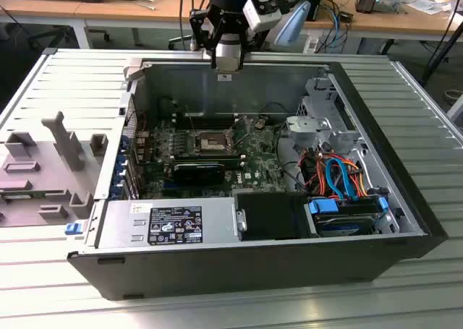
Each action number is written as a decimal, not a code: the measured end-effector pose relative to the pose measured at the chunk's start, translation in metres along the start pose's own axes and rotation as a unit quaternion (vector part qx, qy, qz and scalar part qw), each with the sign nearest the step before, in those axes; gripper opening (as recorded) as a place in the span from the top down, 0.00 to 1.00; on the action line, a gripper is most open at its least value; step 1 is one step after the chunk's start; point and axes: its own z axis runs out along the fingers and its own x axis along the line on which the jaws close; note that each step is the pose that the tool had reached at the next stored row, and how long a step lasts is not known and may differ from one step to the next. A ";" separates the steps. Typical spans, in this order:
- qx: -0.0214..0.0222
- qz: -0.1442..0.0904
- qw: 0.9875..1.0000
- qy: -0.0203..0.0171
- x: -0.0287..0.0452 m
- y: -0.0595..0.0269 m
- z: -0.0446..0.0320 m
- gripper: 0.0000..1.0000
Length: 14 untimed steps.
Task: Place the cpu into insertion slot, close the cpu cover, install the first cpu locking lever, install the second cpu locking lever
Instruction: 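Place the cpu into insertion slot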
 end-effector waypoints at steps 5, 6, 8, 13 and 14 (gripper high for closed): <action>0.000 0.000 1.000 0.000 0.0000 -0.0002 0.0000 0.46; 0.000 0.000 1.000 0.000 0.0000 -0.0004 0.0000 0.46; 0.000 0.000 1.000 0.000 0.0000 -0.0007 0.0001 0.46; 0.001 0.000 1.000 0.000 -0.0001 -0.0009 0.0008 0.46; 0.001 0.000 1.000 0.000 -0.0001 -0.0009 0.0008 0.46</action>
